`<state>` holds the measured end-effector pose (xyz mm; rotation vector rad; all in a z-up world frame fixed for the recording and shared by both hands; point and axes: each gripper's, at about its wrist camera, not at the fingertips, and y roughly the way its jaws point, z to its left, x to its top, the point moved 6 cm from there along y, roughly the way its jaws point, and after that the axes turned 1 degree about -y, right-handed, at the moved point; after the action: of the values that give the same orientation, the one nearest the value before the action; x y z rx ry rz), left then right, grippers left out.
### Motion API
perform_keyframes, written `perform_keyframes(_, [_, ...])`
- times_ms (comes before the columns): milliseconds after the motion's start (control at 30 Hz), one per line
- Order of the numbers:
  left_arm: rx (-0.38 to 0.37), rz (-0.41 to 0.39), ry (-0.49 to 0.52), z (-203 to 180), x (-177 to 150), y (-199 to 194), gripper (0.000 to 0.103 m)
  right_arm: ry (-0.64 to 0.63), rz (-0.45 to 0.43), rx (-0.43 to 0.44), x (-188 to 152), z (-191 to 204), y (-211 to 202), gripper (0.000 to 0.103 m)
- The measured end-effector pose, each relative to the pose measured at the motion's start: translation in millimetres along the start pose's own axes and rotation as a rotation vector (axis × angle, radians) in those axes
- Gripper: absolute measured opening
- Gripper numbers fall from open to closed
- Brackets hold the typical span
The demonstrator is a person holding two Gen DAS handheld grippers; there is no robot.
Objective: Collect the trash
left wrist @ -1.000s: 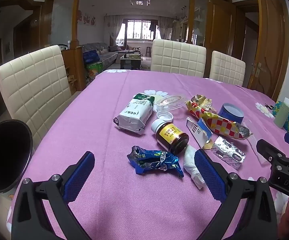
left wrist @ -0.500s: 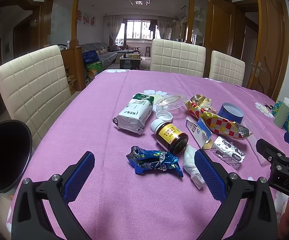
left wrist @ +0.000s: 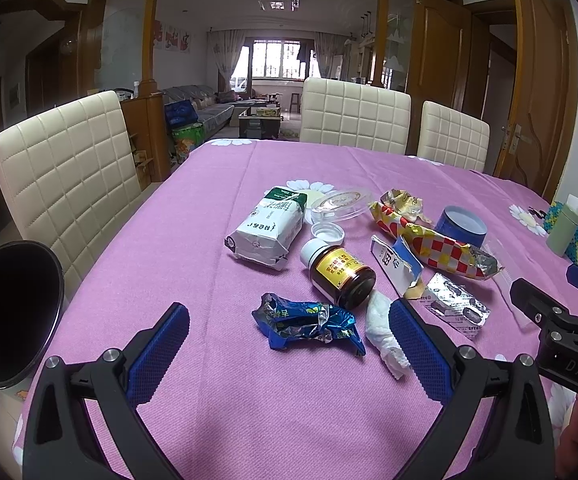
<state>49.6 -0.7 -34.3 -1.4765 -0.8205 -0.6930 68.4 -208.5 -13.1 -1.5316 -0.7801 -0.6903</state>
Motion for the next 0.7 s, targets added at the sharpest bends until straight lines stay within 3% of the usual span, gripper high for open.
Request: perform_keyframes(700, [0.000,0.004,-0.001,0.6,0.9,0.4,0.097,-0.001,0.006,0.001,-1.4,2.2,3.1,0.099])
